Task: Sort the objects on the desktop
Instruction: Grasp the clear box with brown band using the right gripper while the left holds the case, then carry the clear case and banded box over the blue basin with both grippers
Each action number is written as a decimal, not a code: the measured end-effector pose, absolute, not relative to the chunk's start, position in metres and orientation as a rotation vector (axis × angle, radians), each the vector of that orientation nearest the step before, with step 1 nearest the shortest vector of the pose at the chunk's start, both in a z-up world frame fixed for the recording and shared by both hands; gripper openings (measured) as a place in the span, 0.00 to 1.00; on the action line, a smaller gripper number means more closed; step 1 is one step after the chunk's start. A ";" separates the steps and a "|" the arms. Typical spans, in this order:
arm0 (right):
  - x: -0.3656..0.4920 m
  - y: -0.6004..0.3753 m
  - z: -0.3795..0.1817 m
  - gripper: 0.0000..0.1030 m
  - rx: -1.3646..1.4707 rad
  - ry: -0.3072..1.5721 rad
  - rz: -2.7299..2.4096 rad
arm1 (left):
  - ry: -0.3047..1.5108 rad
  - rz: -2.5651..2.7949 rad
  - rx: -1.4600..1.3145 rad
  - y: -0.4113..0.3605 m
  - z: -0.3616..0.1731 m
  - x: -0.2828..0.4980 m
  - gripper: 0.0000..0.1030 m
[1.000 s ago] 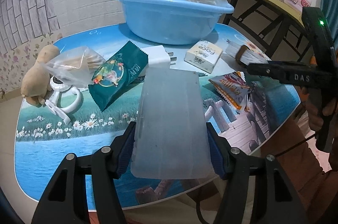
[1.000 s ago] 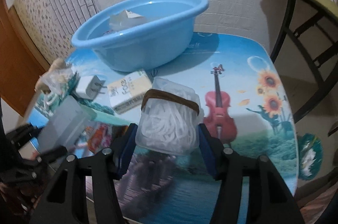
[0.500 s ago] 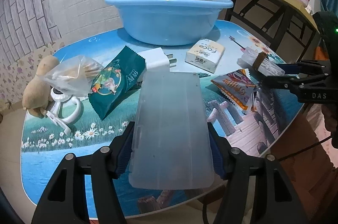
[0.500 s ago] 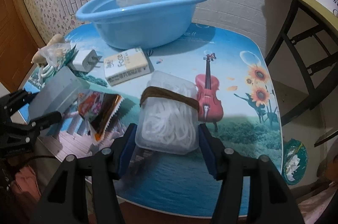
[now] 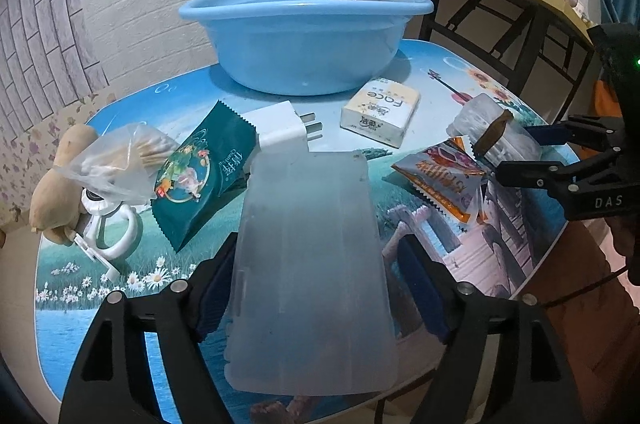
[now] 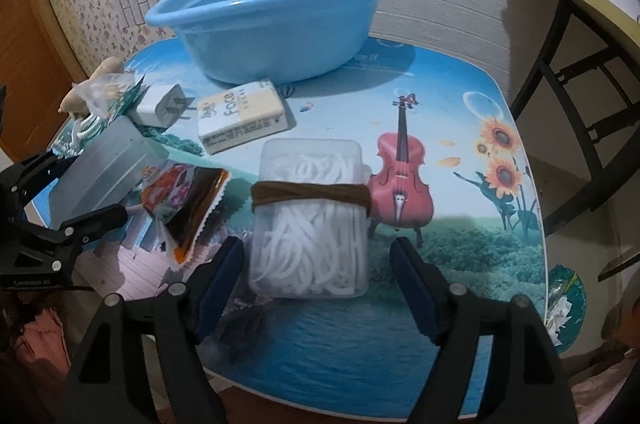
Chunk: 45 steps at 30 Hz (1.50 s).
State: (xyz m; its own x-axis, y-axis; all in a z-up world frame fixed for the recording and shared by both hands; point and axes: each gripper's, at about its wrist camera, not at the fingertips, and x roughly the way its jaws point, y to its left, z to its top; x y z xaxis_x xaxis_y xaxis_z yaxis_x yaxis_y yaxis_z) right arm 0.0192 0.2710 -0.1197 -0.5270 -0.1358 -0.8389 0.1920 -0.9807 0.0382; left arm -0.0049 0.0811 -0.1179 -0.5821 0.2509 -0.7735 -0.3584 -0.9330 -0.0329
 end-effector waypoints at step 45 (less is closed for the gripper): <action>0.007 0.275 0.006 0.51 0.832 -0.025 -2.681 | 0.068 2.676 -0.875 0.070 -0.002 -0.052 0.59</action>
State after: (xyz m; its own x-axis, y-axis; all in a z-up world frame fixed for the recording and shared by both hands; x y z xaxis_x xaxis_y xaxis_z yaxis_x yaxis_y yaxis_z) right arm 0.0069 0.2752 0.0057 -0.7739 -0.3182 -0.5476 0.3078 -0.9446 0.1139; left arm -0.0518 0.0696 -0.0024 -0.7595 0.2897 -0.5825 -0.3188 -0.9462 -0.0549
